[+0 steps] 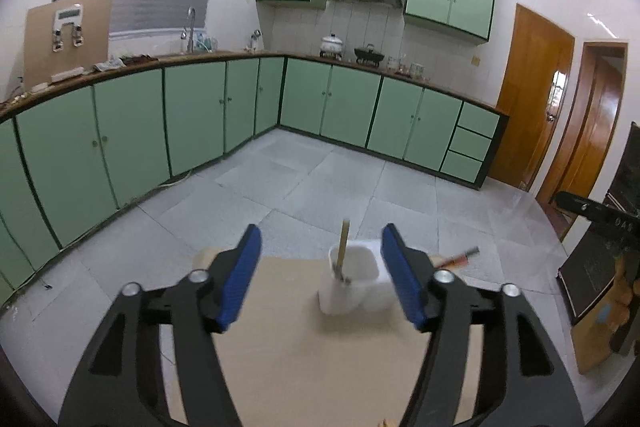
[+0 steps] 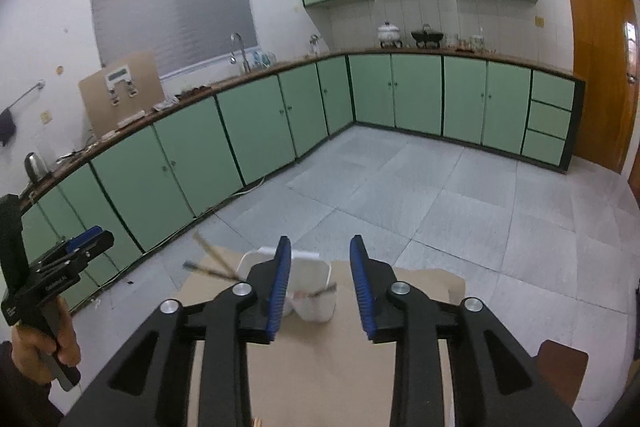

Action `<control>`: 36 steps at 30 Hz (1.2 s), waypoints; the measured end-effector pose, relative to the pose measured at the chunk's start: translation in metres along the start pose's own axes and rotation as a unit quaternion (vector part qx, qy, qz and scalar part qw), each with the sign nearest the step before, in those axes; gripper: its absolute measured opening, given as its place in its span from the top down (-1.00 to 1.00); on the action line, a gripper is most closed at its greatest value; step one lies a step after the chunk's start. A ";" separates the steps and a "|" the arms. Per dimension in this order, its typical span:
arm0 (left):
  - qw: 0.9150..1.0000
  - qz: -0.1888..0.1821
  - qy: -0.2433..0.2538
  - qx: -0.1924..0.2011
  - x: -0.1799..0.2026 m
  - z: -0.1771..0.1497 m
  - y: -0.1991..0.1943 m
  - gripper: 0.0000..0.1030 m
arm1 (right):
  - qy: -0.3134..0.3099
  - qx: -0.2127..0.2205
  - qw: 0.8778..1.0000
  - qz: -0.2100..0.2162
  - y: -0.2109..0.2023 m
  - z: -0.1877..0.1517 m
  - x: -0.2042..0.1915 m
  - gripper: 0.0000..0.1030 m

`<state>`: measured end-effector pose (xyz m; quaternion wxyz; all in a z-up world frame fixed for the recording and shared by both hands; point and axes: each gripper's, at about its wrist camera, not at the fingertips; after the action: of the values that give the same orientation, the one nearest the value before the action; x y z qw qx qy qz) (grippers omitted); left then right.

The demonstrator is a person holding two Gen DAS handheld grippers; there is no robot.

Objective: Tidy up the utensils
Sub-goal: 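Lower both chopsticks into the white holder and open both tools, then move both tools back to the remaining chopsticks on the table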

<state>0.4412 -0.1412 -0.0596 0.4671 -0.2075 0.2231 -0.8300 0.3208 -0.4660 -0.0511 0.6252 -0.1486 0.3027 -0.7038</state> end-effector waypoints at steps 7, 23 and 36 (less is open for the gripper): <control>0.997 0.033 0.029 0.059 0.015 -0.119 -0.092 -0.69 | -0.020 0.040 0.999 -0.012 -0.069 -0.127 -0.012 0.40; 0.999 0.030 -0.011 0.005 0.038 -0.346 -0.146 -0.83 | -0.100 -0.100 0.990 0.000 -0.029 -0.418 -0.107 0.40; 0.999 0.017 0.000 -0.040 0.037 -0.358 -0.124 -0.83 | -0.093 -0.116 0.989 0.019 -0.006 -0.413 -0.107 0.86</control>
<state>0.1407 -0.0521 -0.2763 0.4723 -0.2219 0.2596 -0.8126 0.0920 -0.2625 -0.3486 0.6425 -0.2793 0.3252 -0.6352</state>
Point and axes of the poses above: each gripper's, at about its wrist camera, not at the fingertips, and y roughly the way its jaws point, x to its right, z to its top, and after that the axes turned 7 degrees about -x, right-handed
